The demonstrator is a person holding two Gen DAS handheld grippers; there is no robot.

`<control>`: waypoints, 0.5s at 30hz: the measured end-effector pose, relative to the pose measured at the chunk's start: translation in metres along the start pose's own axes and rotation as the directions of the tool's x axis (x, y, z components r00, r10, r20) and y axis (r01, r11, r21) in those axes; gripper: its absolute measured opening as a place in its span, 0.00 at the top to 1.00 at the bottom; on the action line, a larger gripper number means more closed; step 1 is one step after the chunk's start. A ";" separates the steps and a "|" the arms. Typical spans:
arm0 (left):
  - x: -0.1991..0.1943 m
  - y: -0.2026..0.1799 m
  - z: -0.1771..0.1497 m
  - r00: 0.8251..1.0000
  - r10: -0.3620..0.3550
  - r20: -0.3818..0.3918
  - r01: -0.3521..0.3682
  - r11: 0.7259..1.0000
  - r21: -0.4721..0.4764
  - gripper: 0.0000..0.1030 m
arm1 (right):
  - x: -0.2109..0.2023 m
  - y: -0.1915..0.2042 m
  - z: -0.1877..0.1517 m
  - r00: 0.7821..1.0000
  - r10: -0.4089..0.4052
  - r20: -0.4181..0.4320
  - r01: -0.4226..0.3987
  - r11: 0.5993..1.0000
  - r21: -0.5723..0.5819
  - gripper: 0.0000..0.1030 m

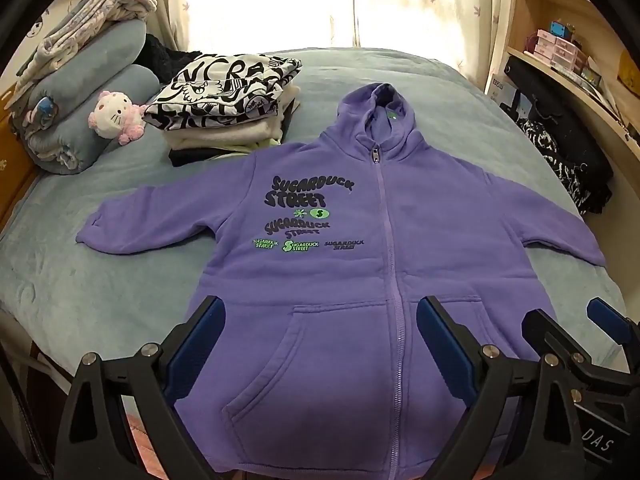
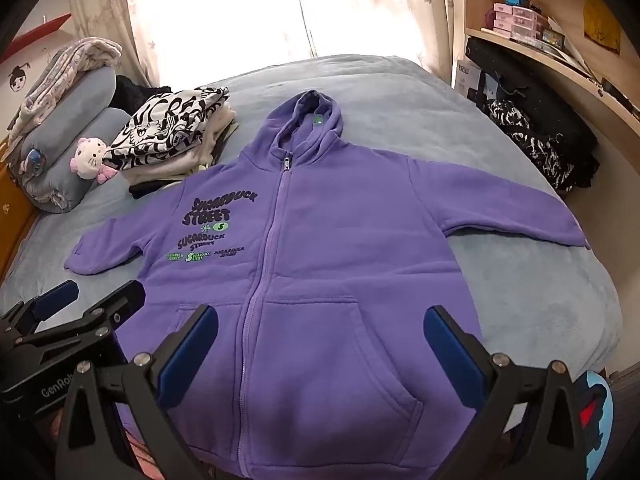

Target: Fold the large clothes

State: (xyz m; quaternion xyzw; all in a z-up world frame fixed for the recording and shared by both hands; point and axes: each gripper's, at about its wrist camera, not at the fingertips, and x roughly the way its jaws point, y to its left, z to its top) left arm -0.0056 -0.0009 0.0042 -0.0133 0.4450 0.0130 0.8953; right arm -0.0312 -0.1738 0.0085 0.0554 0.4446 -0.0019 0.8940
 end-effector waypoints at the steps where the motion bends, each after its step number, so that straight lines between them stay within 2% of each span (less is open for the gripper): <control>1: 0.001 0.000 0.000 1.000 0.002 -0.003 -0.002 1.000 0.001 0.08 | -0.001 -0.002 -0.001 1.000 0.004 -0.003 -0.004 1.000 0.002 0.00; 15: 0.006 -0.002 -0.003 0.999 0.016 -0.035 -0.017 1.000 -0.009 0.08 | 0.002 0.001 -0.006 1.000 -0.007 -0.013 0.007 1.000 0.001 0.00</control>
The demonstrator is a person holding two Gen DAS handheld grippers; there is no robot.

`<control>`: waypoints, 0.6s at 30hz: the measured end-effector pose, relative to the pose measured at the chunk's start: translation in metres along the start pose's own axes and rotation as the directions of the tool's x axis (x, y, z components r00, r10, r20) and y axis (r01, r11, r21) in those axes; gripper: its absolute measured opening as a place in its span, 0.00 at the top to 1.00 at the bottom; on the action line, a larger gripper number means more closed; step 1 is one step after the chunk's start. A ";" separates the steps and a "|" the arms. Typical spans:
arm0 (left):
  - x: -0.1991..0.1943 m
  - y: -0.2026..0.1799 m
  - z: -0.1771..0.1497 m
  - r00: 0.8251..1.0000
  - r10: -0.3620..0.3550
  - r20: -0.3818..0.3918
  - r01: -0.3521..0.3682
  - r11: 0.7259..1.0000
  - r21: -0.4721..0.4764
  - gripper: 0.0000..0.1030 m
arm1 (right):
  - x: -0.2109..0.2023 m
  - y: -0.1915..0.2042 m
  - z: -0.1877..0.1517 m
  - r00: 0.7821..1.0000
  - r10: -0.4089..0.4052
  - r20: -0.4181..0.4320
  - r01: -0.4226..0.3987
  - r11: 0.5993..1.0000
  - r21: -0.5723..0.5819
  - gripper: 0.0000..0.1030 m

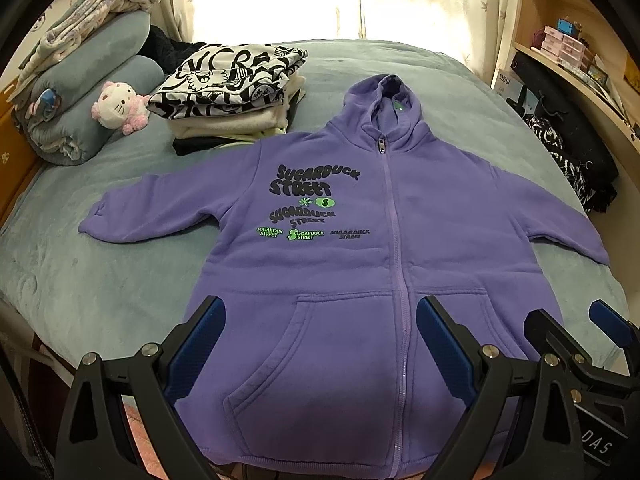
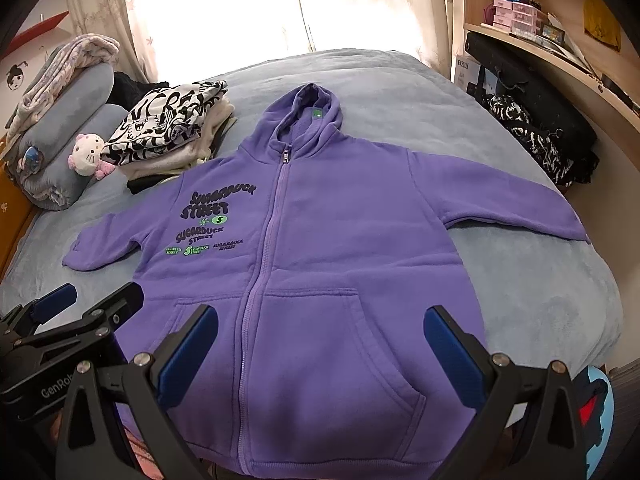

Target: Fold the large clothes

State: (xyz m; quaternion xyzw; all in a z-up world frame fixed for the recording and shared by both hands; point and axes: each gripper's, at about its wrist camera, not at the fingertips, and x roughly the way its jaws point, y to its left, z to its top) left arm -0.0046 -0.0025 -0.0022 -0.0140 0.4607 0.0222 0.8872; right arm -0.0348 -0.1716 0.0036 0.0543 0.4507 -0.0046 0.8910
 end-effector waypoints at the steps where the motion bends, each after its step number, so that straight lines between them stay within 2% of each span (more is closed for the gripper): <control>1: 0.000 0.000 0.000 1.000 -0.001 -0.002 0.001 1.000 0.000 0.08 | 0.000 0.000 -0.001 1.000 0.000 0.000 0.000 1.000 -0.001 0.00; 18: -0.002 0.000 -0.002 1.000 0.011 -0.001 -0.011 1.000 0.006 0.08 | 0.000 -0.002 -0.002 1.000 -0.005 0.006 0.005 1.000 -0.002 0.00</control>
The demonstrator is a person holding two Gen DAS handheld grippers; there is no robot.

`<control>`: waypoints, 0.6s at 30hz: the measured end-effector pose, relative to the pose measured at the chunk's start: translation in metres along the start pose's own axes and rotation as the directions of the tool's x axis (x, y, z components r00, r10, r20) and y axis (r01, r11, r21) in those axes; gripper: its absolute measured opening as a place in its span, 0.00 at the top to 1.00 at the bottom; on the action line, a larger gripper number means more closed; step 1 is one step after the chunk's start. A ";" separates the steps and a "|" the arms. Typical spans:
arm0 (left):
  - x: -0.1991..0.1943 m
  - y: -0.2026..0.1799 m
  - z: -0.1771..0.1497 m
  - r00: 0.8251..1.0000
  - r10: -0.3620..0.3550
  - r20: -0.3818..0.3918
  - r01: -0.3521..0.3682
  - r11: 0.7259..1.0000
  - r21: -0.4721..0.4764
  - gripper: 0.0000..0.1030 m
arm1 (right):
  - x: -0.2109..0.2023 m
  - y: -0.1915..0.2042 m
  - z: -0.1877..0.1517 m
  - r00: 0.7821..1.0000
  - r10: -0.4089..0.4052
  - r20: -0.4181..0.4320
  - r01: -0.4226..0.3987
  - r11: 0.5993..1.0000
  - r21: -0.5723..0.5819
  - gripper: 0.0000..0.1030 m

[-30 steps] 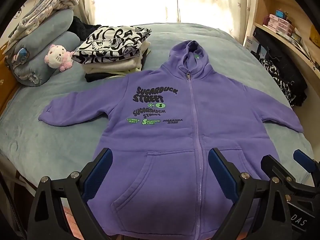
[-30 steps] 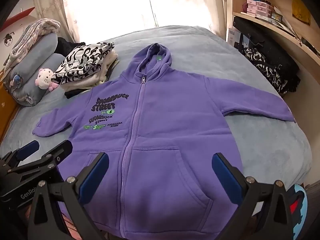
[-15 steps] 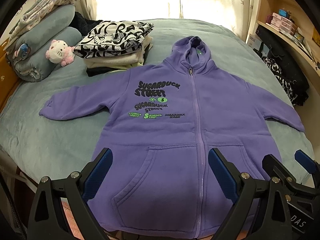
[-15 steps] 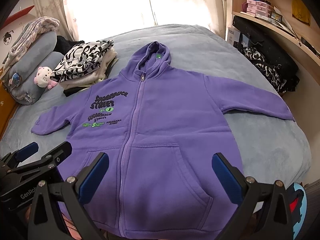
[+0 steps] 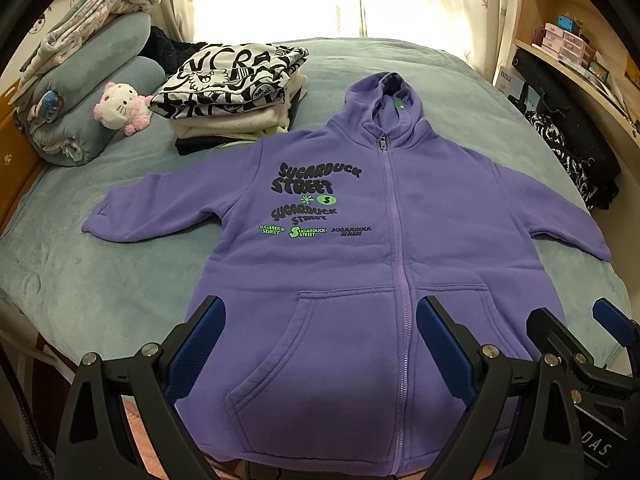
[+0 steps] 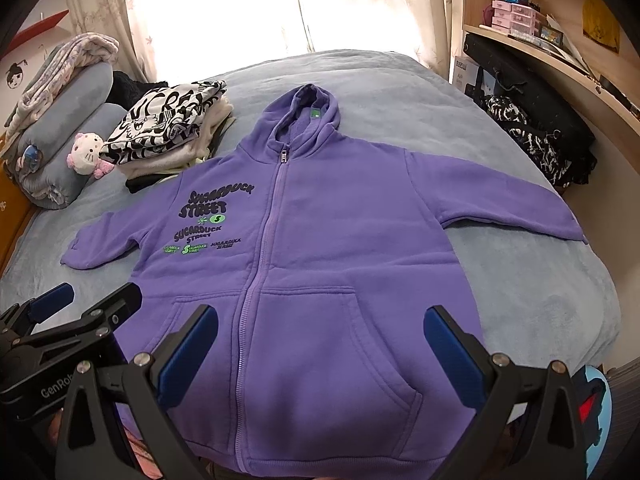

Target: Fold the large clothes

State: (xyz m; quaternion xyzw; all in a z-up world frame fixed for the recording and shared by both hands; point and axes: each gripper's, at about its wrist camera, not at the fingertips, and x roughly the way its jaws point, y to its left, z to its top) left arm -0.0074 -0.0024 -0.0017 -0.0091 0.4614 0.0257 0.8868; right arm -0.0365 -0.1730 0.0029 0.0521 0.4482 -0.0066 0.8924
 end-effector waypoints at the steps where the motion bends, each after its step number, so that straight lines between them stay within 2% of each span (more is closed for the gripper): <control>1: 0.000 0.000 0.000 1.000 0.000 0.000 0.000 1.000 0.001 0.08 | 0.000 0.000 -0.001 1.000 -0.001 0.001 0.001 1.000 0.000 0.00; 18: -0.004 -0.002 0.002 1.000 -0.002 0.008 0.002 1.000 0.006 0.08 | -0.003 -0.007 0.004 1.000 0.007 0.009 -0.007 1.000 0.007 0.00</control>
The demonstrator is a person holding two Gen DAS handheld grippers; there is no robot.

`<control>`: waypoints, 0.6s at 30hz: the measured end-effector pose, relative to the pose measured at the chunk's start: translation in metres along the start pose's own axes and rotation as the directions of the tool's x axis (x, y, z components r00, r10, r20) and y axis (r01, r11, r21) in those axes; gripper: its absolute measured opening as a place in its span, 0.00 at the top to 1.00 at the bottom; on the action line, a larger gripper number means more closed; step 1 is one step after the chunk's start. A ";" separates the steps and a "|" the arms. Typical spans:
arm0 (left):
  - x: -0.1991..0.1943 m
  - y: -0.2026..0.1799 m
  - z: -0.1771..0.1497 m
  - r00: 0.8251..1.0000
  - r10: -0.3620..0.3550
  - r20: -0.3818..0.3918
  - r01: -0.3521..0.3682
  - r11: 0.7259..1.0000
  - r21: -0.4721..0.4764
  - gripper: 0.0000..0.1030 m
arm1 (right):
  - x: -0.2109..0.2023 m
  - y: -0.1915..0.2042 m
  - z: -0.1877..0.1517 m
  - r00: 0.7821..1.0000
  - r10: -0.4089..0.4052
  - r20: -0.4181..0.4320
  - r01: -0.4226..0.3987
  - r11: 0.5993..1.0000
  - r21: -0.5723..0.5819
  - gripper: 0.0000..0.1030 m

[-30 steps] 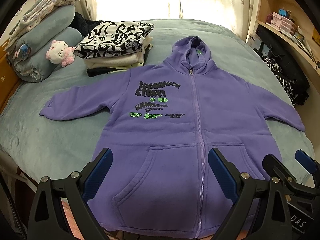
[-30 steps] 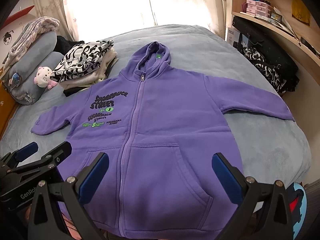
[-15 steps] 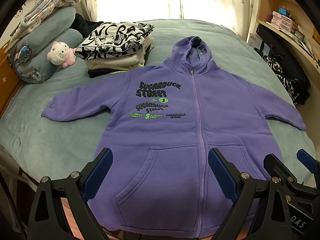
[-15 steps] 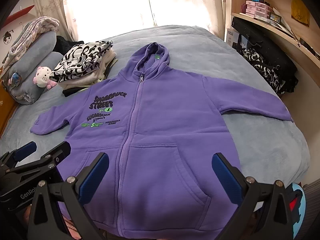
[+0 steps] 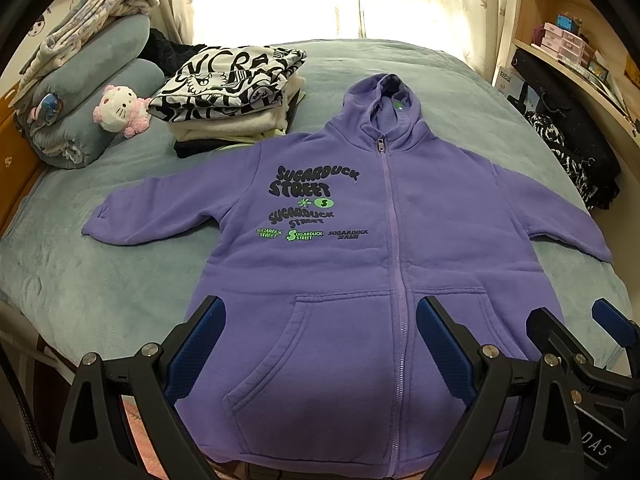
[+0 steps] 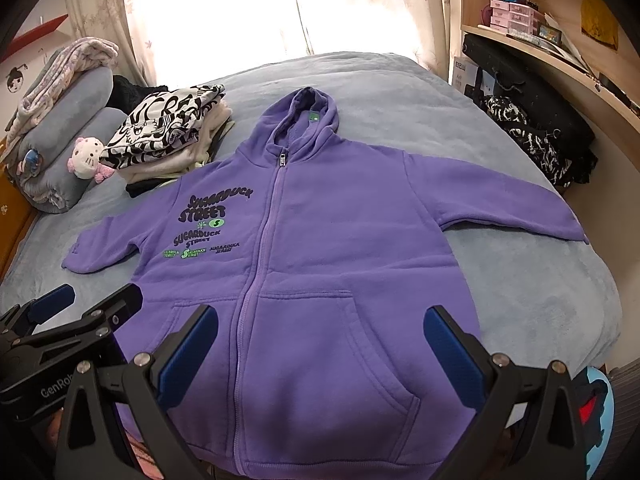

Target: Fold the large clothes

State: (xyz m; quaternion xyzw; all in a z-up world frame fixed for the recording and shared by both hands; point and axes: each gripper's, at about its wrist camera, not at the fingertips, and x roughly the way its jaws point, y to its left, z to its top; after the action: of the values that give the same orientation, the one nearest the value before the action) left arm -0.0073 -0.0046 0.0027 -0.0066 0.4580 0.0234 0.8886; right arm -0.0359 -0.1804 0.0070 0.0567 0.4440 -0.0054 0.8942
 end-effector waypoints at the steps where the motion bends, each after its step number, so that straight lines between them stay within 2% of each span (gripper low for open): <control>1: -0.001 -0.002 0.002 1.000 -0.002 0.004 0.002 1.000 0.001 0.08 | -0.001 -0.001 0.001 1.000 0.002 0.006 -0.002 1.000 0.000 0.00; 7: -0.007 -0.009 0.016 1.000 -0.015 0.027 0.015 1.000 0.006 0.08 | -0.009 -0.001 0.013 0.998 -0.007 0.055 0.009 0.999 -0.031 0.00; 11: -0.017 -0.015 0.035 0.995 -0.061 0.073 0.061 0.998 0.000 0.07 | -0.026 -0.004 0.029 0.989 -0.028 0.148 0.036 0.998 -0.049 0.00; 13: -0.024 -0.023 0.049 0.992 -0.056 0.111 0.054 0.998 0.022 0.07 | -0.039 -0.007 0.039 0.974 -0.053 0.220 0.066 0.997 -0.051 0.00; 18: -0.048 -0.046 0.081 0.971 -0.037 0.238 0.021 0.997 0.070 0.07 | -0.075 -0.017 0.068 0.906 -0.145 0.398 0.185 0.981 -0.062 0.00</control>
State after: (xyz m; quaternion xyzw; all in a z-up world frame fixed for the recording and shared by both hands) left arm 0.0328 -0.0496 0.0887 0.0193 0.3479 -0.0043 0.9373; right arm -0.0285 -0.2077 0.1054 -0.0272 0.2592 -0.0705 0.9629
